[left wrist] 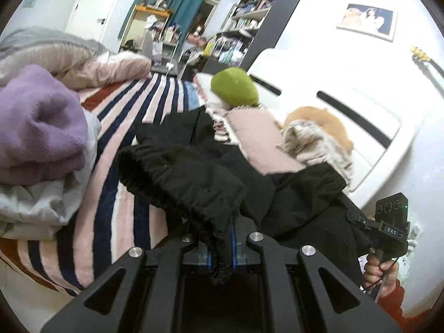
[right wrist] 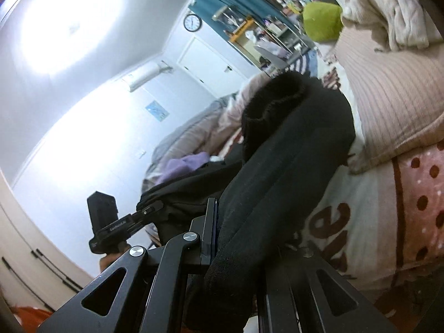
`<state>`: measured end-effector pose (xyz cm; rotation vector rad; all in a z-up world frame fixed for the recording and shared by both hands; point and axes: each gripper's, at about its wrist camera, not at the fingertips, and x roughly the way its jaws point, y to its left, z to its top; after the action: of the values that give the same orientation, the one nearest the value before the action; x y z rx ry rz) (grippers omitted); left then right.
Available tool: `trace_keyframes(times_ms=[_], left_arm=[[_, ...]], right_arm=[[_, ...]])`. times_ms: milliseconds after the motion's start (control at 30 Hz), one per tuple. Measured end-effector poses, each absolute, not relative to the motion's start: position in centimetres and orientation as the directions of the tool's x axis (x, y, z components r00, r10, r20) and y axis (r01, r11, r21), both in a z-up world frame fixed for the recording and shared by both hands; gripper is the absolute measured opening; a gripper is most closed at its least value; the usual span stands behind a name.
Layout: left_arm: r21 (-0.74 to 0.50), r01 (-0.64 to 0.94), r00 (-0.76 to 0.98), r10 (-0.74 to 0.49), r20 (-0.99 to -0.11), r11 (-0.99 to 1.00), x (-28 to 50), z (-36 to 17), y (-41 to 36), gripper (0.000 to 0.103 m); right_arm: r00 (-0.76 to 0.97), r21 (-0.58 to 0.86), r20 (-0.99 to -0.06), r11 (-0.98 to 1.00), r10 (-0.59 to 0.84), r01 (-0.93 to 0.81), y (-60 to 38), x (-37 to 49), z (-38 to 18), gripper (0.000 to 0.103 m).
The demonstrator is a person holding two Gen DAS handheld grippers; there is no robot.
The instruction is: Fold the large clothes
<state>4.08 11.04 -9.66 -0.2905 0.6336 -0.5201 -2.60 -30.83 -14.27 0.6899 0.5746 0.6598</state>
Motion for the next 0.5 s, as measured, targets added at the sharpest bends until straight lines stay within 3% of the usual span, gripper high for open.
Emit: trace_keyframes(times_ms=[267, 500], left_arm=[[-0.414, 0.415, 0.681, -0.578, -0.449, 0.81, 1.2, -4.9, 14.5, 0.007], [-0.356, 0.377, 0.65, -0.518, -0.556, 0.855, 8.4, -5.6, 13.1, 0.008]], right_arm=[[0.673, 0.721, -0.229, 0.587, 0.704, -0.369, -31.9, -6.2, -8.9, 0.001], [0.674, 0.688, -0.335, 0.659, 0.659, -0.304, -32.4, -0.6, -8.1, 0.001]])
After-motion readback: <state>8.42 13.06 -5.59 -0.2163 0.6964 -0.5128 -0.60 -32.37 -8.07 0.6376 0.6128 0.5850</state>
